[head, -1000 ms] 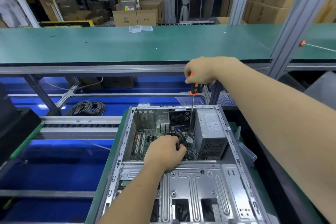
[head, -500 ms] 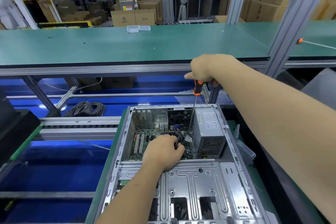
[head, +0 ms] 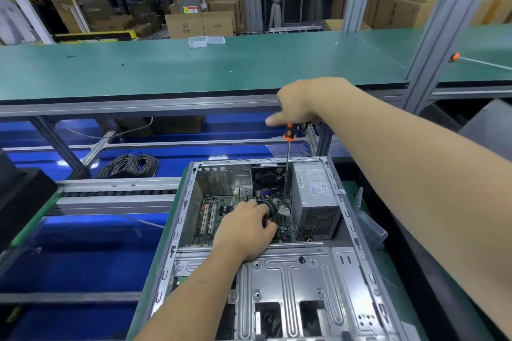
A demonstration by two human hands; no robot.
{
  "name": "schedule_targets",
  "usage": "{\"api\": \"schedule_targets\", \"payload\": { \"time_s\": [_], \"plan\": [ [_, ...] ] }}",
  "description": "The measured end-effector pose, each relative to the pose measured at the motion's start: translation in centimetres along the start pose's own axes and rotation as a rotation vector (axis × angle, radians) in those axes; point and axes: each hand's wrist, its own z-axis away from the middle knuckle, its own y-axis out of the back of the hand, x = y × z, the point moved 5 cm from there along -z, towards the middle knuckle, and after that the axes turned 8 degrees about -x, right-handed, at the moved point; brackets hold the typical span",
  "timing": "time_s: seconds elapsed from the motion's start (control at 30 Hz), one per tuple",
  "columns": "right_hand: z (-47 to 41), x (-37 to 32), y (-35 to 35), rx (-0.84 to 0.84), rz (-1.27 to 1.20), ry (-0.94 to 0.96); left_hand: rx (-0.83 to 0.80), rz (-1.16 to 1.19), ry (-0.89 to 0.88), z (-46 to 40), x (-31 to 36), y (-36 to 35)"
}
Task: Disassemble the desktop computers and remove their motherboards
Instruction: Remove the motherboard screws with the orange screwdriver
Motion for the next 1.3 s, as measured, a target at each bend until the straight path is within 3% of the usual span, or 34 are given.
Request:
{"api": "schedule_targets", "payload": {
  "time_s": [0.17,0.27,0.47,0.6,0.67,0.77,0.9,1.03,1.2,1.3],
  "plan": [
    [-0.7,-0.1,-0.3,-0.056,-0.109,0.128,-0.009,-0.008,0.019,-0.3,-0.2,-0.2],
    [-0.5,-0.1,0.0,-0.008,-0.032,0.049,-0.055,-0.009,-0.002,-0.5,-0.4,-0.4],
    [-0.4,-0.6,-0.3,-0.049,-0.124,0.135,-0.482,0.064,0.109,-1.2,-0.9,-2.3],
    [-0.6,-0.6,-0.1,0.054,-0.057,0.069,-0.619,0.080,0.133,-1.2,-1.0,-2.8],
    [-0.6,-0.7,-0.2,0.043,-0.095,0.135,-0.617,0.089,0.175,-1.1,-1.0,-2.4],
    [-0.5,-0.7,-0.3,0.011,-0.138,0.170,-0.549,-0.274,0.000,-1.9,0.4,-1.3],
    [-1.0,-0.7,-0.3,0.159,-0.090,0.113,-0.560,-0.593,-0.168,-3.4,2.2,-1.1],
    [-1.0,-1.0,-0.4,0.079,-0.150,0.218,-0.577,-0.614,-0.153,-3.9,2.2,-2.0],
    [-1.6,-0.2,-0.4,0.102,-0.064,0.091,-0.586,-0.604,-0.151,-4.6,2.7,-3.2],
    [-1.7,-0.1,-0.7,0.077,-0.169,0.205,-0.576,-0.614,-0.176,-4.6,2.7,-3.8]
  ]
}}
